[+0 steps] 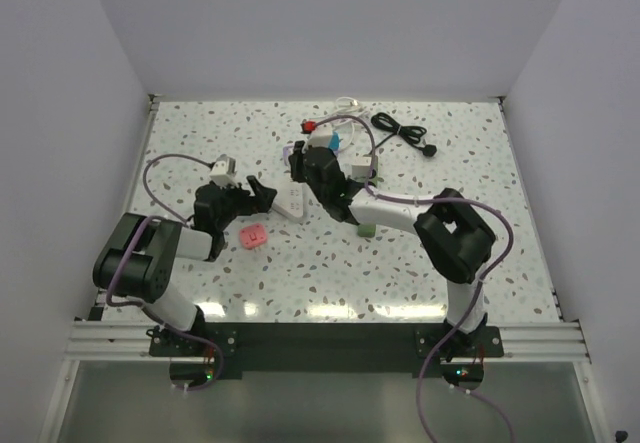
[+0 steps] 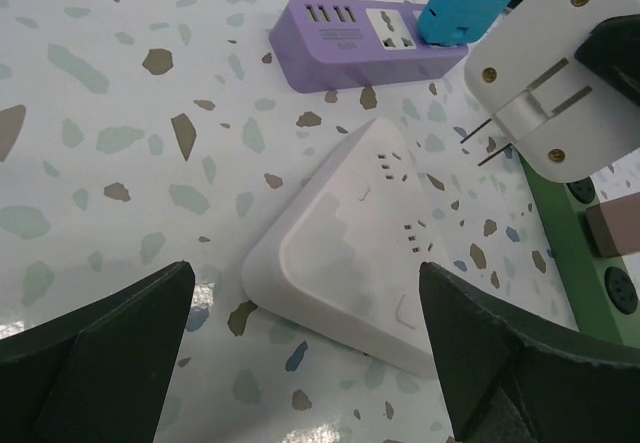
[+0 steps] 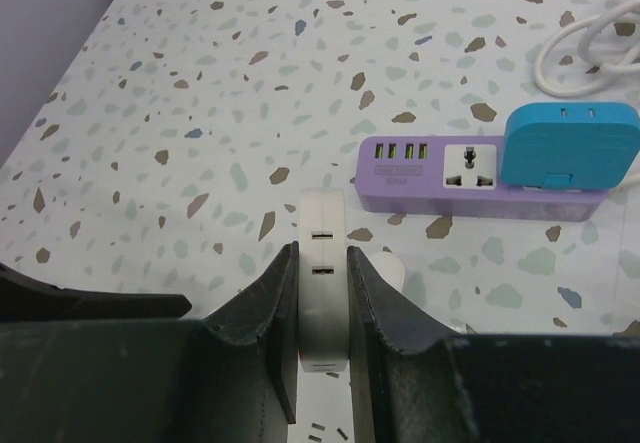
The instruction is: Insert the plug
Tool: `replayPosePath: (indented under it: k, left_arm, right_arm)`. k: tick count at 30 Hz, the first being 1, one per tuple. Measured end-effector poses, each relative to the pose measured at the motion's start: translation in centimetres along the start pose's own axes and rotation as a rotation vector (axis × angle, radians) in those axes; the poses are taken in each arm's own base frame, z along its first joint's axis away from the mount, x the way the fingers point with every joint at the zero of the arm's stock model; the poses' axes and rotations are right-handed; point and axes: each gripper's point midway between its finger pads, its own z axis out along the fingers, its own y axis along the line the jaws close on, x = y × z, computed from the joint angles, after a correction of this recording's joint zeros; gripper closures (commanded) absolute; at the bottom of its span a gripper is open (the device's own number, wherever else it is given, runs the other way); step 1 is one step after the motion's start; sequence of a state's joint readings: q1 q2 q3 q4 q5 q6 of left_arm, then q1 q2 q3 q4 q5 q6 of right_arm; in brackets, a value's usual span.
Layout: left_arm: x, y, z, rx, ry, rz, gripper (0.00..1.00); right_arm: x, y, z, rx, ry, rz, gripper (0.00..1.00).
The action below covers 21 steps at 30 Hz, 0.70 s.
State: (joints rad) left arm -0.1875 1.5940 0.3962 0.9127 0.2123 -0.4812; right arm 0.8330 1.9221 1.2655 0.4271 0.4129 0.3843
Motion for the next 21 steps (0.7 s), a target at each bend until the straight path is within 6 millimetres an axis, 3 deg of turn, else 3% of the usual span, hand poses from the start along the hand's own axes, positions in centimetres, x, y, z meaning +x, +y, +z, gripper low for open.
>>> replayPosePath:
  k: [8,21]
  left_arm:
    - [0.5,-0.8,0.6,0.055,0.01,-0.048,0.0]
    - [0.8,-1.0,1.5,0.08,0.03,-0.057,0.04]
  right_arm:
    - [2.2,-1.1,1.5,0.071,0.021,0.002,1.0]
    - [3.5,-1.9,2.9,0.141,0.025,0.029,1.0]
